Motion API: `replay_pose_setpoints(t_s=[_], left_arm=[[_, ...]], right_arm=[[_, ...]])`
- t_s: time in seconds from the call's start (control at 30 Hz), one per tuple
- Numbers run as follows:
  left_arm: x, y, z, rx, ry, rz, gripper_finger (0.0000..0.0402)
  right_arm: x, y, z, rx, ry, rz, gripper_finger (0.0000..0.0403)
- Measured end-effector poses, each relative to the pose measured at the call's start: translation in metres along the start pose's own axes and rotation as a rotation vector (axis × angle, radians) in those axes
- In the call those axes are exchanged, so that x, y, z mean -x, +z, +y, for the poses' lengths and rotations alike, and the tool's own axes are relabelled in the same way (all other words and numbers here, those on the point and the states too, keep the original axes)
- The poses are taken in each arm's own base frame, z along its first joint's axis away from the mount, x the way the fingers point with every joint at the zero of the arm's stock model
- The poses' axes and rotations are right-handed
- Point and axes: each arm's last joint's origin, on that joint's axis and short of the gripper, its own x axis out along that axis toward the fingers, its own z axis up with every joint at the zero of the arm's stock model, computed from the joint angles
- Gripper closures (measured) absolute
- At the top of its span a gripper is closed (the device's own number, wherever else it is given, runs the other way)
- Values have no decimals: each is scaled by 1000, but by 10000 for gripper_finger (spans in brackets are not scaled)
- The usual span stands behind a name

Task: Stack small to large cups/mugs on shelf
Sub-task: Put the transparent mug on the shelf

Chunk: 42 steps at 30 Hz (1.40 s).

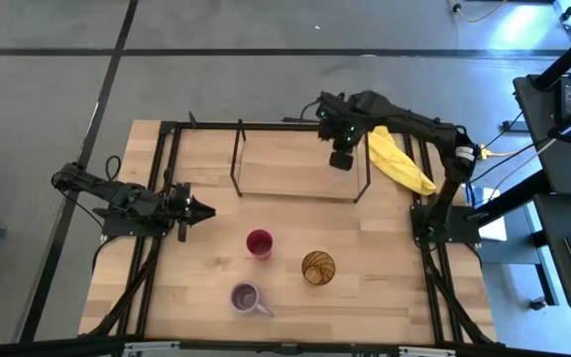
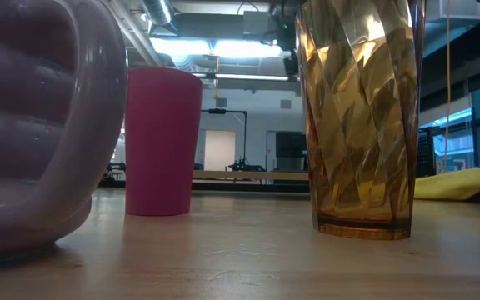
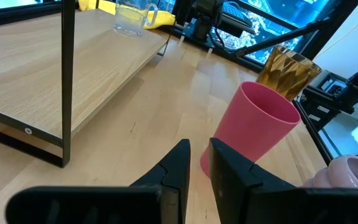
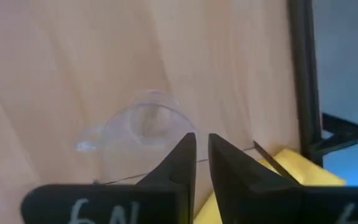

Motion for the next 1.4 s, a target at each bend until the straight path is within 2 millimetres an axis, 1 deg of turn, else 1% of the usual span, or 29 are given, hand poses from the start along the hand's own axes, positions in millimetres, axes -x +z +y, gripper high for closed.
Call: replay_pose_setpoints(t_s=[0.1, 0.17, 0.27, 0.37, 0.77, 1.1, 1.2, 1.27, 1.4], left_arm=[[0, 0, 0, 0, 0, 0, 348], [0, 0, 0, 0, 0, 0, 348], [0, 0, 0, 0, 0, 0, 348], [0, 0, 0, 0, 0, 0, 348], [0, 0, 0, 0, 0, 0, 348], [0, 0, 0, 0, 0, 0, 348], [0, 0, 0, 0, 0, 0, 348], [0, 0, 0, 0, 0, 0, 348], [0, 0, 0, 0, 0, 0, 348]], right_arm=[[-5, -3, -6, -22, 17, 1, 357], [-12, -3, -5, -20, 32, -5, 357], [-25, -7, -3, -5, 42, 31, 357], [-32, -12, -3, -4, 52, 65, 357], [-34, -11, -3, 22, 50, 58, 358], [-34, -11, -3, 76, 48, 49, 391], [-35, -11, -4, 95, 48, 50, 396], [-40, -14, -4, 96, 54, 66, 396], [-58, -25, -2, 94, 77, 132, 393]])
